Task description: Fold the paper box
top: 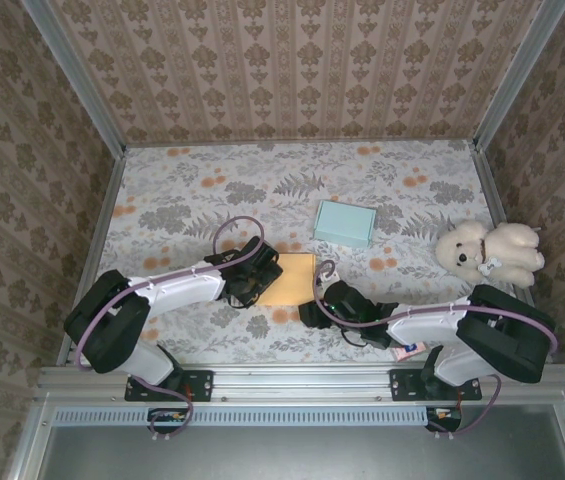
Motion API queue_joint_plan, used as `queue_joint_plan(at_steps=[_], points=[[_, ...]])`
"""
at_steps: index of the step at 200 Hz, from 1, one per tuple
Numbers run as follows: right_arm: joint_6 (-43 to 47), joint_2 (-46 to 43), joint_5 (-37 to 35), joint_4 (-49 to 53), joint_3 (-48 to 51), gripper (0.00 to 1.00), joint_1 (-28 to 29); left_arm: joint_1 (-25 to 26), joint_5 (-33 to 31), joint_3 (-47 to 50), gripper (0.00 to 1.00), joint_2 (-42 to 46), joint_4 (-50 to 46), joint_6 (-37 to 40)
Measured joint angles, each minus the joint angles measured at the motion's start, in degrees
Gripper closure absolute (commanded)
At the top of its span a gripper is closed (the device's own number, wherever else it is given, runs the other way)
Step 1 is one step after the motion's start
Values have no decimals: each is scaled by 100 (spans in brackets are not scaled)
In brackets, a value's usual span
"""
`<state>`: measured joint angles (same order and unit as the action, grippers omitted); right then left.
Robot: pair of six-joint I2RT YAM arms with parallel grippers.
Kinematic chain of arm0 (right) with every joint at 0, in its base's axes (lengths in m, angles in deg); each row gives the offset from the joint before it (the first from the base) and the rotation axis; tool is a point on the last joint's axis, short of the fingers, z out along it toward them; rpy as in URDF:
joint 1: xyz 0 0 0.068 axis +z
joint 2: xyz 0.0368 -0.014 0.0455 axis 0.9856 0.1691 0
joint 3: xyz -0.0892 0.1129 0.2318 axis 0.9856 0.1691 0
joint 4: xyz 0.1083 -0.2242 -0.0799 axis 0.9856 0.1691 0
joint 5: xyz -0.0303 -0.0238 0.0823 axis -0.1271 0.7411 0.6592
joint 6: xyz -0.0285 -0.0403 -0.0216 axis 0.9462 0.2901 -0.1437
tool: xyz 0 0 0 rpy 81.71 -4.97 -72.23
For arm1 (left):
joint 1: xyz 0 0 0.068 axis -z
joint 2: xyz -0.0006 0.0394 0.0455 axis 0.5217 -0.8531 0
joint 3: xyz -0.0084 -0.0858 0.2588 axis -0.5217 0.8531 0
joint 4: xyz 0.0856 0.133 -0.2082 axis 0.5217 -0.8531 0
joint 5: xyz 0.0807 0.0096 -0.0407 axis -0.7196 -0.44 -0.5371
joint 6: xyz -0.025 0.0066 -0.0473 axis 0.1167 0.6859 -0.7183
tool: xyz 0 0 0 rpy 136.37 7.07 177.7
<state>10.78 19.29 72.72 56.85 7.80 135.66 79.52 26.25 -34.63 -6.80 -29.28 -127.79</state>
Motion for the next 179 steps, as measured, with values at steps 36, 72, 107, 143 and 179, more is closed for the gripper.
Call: queue_joint_plan(at_steps=[36,72,107,143,179], points=[[2,33,-44,-13,-4,48,0,0,0,0,22,4,0,-2],[4,31,-87,-11,-4,48,15,0,0,2,22,7,4,-2],[24,26,-153,-7,-4,48,26,0,0,7,22,7,13,-4],[31,50,-264,-15,-7,49,37,0,-2,7,22,7,17,-7],[90,289,-402,-166,-26,49,37,0,-20,7,22,7,33,-7]])
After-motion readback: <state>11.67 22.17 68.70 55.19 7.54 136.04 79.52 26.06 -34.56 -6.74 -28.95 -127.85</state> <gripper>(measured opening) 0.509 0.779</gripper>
